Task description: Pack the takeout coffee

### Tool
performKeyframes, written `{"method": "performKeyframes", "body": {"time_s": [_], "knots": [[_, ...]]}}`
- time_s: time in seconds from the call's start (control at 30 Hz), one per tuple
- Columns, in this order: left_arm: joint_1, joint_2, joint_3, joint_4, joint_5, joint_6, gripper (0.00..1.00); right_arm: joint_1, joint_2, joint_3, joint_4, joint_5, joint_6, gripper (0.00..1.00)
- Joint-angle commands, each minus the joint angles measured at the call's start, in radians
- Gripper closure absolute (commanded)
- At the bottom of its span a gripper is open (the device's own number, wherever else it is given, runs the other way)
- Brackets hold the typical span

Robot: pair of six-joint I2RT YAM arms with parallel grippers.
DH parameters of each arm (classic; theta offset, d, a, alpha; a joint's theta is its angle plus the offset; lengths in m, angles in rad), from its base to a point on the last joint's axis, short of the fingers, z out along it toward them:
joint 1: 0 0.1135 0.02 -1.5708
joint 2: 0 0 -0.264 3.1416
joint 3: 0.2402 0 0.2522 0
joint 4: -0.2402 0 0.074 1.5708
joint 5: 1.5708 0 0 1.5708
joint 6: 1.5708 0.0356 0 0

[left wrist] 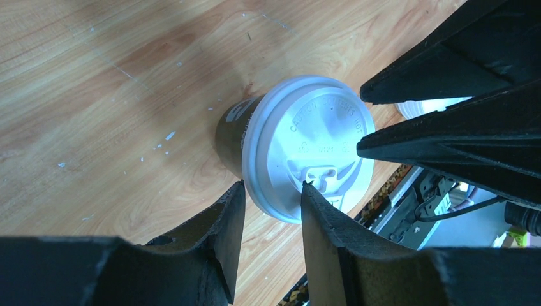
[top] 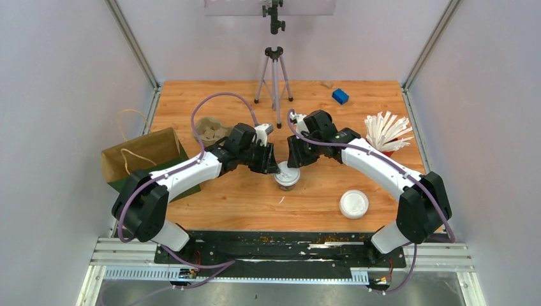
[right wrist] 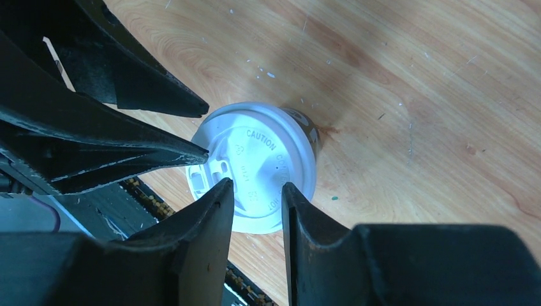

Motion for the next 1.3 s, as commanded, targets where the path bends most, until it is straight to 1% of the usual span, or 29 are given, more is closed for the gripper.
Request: {"method": "performKeyframes", "body": {"time_s": [0.0,0.17,0.6,1.03,1.27], "knots": [[-0.004,0.015,-0.020,0.010,0.004,0.002,0.55,-0.005,-0.021,0.016,-0.017,-0.021,0.034,0.66],[-0.004,0.016,-0.025,0.009,0.003,0.004,0.55,-0.006,-0.027,0.008,-0.045,0.027,0.050,0.66],[-0.004,0.017,-0.034,0.020,0.002,-0.001,0.55,-0.005,-0.010,0.000,-0.052,0.025,0.063,0.66],[-0.003,0.022,-0.040,0.017,-0.008,0.001,0.55,-0.004,0.000,-0.075,-0.047,0.039,0.075,0.67],[-0.003,0.021,-0.052,0.011,-0.020,0.007,0.55,-0.004,-0.003,-0.136,-0.015,0.048,0.079,0.67]]}}
